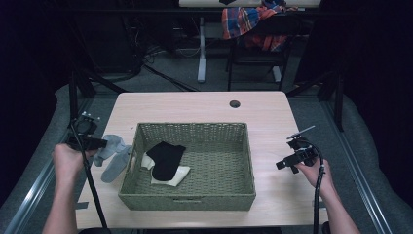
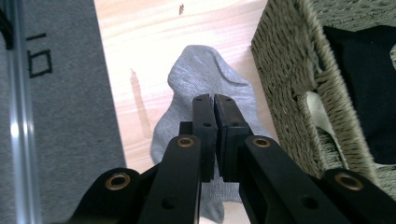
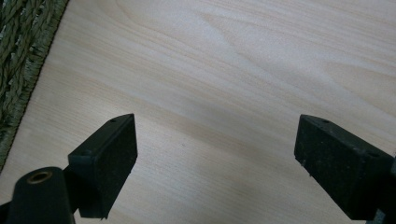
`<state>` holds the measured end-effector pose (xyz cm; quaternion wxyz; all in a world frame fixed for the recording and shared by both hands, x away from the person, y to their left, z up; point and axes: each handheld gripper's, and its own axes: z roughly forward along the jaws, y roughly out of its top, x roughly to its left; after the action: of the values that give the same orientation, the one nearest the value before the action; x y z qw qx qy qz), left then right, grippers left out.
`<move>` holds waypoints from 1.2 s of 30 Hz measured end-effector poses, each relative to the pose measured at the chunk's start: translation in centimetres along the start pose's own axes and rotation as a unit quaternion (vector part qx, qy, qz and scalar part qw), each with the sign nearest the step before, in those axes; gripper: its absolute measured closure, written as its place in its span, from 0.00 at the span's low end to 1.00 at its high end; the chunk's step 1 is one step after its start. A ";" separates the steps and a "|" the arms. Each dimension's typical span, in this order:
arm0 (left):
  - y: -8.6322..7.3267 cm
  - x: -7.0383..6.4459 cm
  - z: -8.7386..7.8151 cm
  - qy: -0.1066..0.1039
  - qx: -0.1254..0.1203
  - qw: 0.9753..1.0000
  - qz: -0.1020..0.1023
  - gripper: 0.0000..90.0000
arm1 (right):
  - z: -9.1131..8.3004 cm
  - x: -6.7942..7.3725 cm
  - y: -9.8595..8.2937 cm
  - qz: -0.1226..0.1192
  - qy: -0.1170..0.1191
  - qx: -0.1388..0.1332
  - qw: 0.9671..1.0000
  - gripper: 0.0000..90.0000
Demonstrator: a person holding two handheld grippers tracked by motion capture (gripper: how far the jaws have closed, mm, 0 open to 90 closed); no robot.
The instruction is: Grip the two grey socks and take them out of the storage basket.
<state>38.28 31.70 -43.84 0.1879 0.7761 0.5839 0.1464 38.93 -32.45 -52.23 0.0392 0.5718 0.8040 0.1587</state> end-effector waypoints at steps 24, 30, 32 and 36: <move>-2.2 1.0 6.9 -0.019 0.075 0.997 -0.027 0.93 | 0.2 0.1 0.0 0.003 0.000 -0.002 1.000 0.14; -2.4 1.3 4.8 -0.013 0.049 0.998 -0.048 0.41 | 0.1 0.1 0.0 0.002 -0.001 -0.004 1.000 0.14; -2.6 1.3 3.1 -0.010 0.023 0.998 -0.053 0.32 | 0.1 0.0 -0.1 0.007 0.002 -0.012 1.000 0.14; -3.4 0.3 0.4 -0.002 -0.010 0.999 -0.050 0.14 | -0.1 0.1 0.0 0.001 -0.001 -0.006 1.000 0.14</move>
<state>35.66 32.74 -45.76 0.2033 0.7443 0.6203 0.1411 38.86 -32.41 -52.17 0.0433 0.5724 0.8025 0.1625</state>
